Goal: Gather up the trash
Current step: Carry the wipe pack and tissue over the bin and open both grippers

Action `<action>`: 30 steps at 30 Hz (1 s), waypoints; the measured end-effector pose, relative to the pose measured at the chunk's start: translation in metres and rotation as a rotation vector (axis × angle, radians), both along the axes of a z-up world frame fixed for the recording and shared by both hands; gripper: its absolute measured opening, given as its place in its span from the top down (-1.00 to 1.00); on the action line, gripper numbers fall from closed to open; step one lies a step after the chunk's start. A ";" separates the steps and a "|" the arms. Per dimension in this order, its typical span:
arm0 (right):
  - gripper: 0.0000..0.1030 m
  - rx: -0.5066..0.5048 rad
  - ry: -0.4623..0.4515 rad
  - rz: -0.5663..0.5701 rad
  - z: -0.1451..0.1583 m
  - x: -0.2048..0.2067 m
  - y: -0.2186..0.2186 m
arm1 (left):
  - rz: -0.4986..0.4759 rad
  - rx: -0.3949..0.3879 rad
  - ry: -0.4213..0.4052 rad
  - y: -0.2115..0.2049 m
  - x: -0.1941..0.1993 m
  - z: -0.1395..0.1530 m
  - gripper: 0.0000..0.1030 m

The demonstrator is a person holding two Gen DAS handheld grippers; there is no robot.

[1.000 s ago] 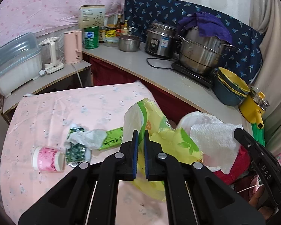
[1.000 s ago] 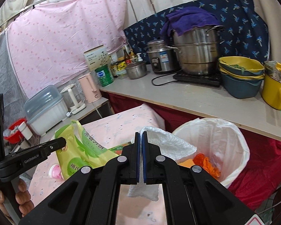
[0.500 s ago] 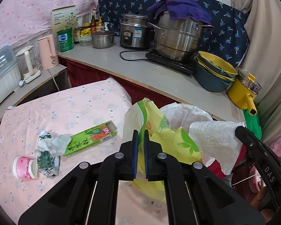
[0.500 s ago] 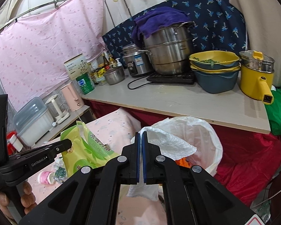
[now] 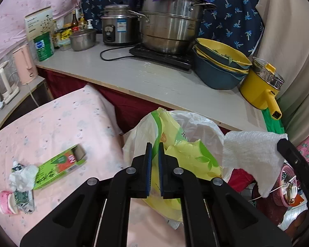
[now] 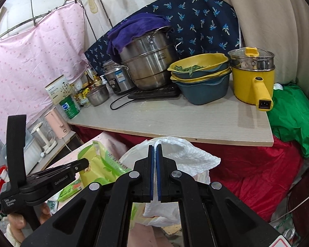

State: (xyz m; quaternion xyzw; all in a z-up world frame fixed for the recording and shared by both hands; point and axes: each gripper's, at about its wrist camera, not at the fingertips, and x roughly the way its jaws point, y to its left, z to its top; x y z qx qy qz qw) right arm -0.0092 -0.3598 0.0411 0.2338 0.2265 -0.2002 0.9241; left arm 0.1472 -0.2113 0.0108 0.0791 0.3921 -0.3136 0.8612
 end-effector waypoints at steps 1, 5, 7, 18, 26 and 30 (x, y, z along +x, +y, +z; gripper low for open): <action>0.95 0.002 0.004 -0.001 -0.002 0.002 -0.002 | -0.009 -0.002 0.001 -0.005 0.002 -0.001 0.85; 0.95 0.006 0.018 0.006 -0.007 0.014 -0.003 | -0.014 -0.023 -0.011 -0.016 0.007 -0.003 0.65; 0.95 0.008 0.022 0.015 -0.007 0.021 -0.002 | -0.011 -0.032 -0.017 -0.016 0.010 -0.003 0.16; 0.94 0.000 0.045 0.079 -0.013 0.062 0.017 | 0.078 -0.045 0.004 0.020 0.031 -0.012 -0.14; 0.72 -0.008 0.049 0.091 -0.015 0.081 0.027 | 0.125 -0.046 0.004 0.054 0.035 -0.013 -0.23; 0.56 -0.012 0.033 0.089 -0.010 0.082 0.031 | 0.156 -0.058 0.005 0.073 0.037 -0.009 -0.25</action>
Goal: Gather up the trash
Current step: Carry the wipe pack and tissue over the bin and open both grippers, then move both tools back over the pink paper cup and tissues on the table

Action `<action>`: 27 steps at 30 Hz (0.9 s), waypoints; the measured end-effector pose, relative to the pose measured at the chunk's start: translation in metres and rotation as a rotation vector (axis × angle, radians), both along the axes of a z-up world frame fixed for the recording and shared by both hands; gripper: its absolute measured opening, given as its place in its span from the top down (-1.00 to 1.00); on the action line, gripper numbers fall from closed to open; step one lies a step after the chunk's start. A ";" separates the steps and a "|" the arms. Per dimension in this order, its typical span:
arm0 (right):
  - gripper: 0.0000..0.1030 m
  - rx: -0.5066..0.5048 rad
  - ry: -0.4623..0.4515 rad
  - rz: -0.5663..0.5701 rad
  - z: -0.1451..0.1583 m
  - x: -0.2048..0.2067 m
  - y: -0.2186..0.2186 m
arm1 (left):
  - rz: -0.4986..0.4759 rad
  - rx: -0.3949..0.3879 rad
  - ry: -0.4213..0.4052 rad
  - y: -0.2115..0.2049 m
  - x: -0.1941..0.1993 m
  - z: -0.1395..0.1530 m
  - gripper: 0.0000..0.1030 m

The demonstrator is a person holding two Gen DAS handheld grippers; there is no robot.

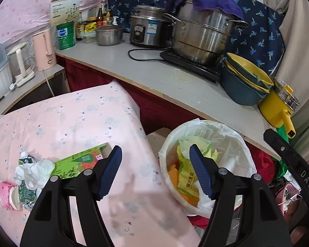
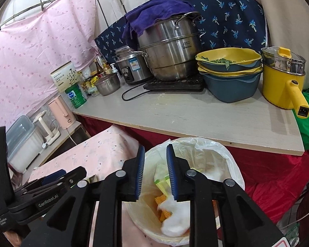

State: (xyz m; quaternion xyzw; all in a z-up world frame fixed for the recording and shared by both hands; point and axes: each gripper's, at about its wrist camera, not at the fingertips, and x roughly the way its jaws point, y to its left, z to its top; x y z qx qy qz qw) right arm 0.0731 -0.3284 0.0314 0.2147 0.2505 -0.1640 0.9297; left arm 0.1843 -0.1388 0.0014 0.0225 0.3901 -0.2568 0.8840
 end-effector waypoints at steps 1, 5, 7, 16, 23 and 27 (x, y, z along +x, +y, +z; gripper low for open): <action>0.56 -0.001 -0.001 0.004 0.001 0.000 0.002 | 0.009 -0.002 0.002 0.005 0.000 0.001 -0.26; 0.56 -0.004 -0.001 0.025 0.005 -0.001 0.013 | 0.046 -0.005 0.003 0.025 0.000 0.001 -0.26; 0.56 -0.005 0.001 0.039 0.006 -0.001 0.020 | 0.064 0.000 0.006 0.037 -0.002 0.001 -0.26; 0.56 -0.027 0.018 0.159 0.012 0.007 0.074 | 0.154 0.023 0.004 0.095 -0.010 0.000 -0.36; 0.56 -0.041 0.033 0.275 0.010 0.017 0.130 | 0.237 0.050 -0.001 0.146 -0.016 0.000 -0.40; 0.56 -0.054 0.052 0.352 0.005 0.025 0.167 | 0.299 0.054 0.016 0.179 -0.016 -0.005 -0.40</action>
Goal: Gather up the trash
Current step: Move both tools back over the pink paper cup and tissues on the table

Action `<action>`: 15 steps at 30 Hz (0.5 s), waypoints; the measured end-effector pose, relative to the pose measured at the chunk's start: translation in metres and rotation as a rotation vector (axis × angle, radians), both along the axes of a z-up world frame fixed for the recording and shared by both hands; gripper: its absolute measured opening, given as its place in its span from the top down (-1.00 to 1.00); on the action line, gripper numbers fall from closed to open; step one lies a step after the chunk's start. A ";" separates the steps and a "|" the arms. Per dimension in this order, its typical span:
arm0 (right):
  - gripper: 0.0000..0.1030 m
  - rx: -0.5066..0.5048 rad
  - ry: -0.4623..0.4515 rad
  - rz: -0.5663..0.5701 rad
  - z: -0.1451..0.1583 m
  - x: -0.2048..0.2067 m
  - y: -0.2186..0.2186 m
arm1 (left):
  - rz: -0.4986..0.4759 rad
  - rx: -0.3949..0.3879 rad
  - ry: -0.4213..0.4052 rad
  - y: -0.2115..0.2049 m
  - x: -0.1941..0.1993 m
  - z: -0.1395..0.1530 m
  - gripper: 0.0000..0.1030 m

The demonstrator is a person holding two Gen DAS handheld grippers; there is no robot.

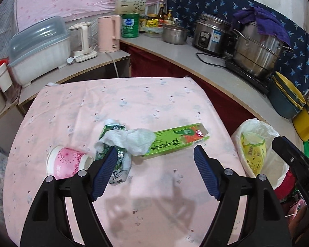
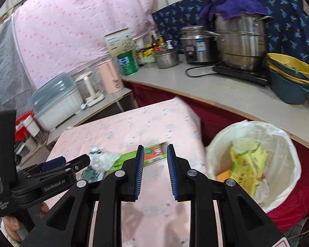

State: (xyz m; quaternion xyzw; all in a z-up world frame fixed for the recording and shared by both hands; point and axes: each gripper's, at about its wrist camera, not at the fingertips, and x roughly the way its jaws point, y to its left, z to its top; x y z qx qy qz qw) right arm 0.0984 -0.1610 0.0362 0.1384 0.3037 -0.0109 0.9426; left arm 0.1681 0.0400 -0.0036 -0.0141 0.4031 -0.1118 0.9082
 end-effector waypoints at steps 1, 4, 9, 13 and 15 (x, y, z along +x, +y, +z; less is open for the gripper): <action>0.56 -0.008 0.006 0.021 -0.002 0.003 0.011 | 0.014 -0.002 0.006 0.008 0.000 -0.002 -0.40; 0.56 -0.012 0.019 0.071 -0.007 0.012 0.035 | 0.071 0.012 0.007 0.034 -0.002 -0.009 -0.41; 0.56 -0.028 0.048 0.143 -0.018 0.028 0.071 | 0.144 0.027 0.036 0.080 -0.001 -0.023 -0.43; 0.56 -0.047 0.076 0.191 -0.029 0.042 0.094 | 0.185 0.038 0.058 0.111 0.001 -0.034 -0.58; 0.55 -0.064 0.090 0.213 -0.035 0.049 0.107 | 0.195 0.054 0.061 0.122 0.001 -0.039 -0.66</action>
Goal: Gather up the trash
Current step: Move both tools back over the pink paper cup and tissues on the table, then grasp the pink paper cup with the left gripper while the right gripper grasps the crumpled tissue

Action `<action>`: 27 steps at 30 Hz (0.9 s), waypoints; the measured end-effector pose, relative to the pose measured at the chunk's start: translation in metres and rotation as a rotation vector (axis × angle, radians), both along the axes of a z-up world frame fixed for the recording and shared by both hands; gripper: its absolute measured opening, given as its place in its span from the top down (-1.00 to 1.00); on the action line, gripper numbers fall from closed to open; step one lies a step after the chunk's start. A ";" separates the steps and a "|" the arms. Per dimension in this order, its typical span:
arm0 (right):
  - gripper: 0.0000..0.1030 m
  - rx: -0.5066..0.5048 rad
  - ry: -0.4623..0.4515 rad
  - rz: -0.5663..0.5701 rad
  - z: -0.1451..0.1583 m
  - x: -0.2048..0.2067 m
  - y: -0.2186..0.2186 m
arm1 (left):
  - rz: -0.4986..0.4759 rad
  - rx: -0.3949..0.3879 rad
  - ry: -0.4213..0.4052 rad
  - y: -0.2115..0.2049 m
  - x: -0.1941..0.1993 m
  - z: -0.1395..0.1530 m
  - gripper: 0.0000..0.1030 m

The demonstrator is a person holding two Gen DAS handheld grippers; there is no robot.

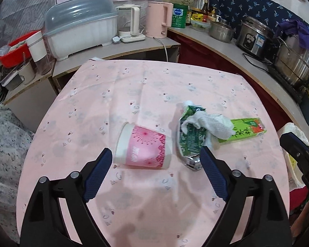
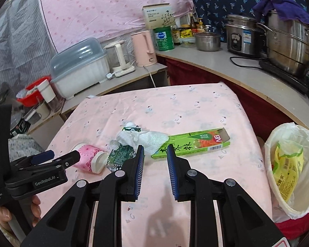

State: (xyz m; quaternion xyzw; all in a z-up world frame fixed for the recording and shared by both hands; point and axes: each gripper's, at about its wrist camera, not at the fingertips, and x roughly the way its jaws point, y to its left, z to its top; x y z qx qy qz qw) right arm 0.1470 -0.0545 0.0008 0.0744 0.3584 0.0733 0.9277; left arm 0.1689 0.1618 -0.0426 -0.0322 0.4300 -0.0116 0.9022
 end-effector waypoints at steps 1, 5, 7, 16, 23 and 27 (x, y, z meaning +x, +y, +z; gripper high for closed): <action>0.53 -0.007 0.007 0.010 -0.003 0.003 0.003 | 0.006 0.007 -0.001 0.004 -0.001 -0.002 -0.69; 0.24 -0.047 0.021 0.038 -0.012 0.017 0.019 | 0.037 -0.010 0.019 0.024 0.003 -0.015 -0.73; 0.23 -0.057 0.033 0.048 -0.018 0.024 0.024 | 0.046 -0.020 0.026 0.031 0.005 -0.020 -0.74; 0.07 -0.109 0.076 0.078 -0.043 0.056 0.046 | 0.036 -0.046 0.054 0.042 0.022 -0.039 -0.74; 0.03 -0.134 0.098 0.080 -0.056 0.074 0.052 | 0.010 -0.072 0.059 0.035 0.036 -0.047 -0.84; 0.42 -0.133 0.128 0.085 -0.066 0.082 0.054 | -0.013 -0.059 0.066 0.027 0.042 -0.053 -0.85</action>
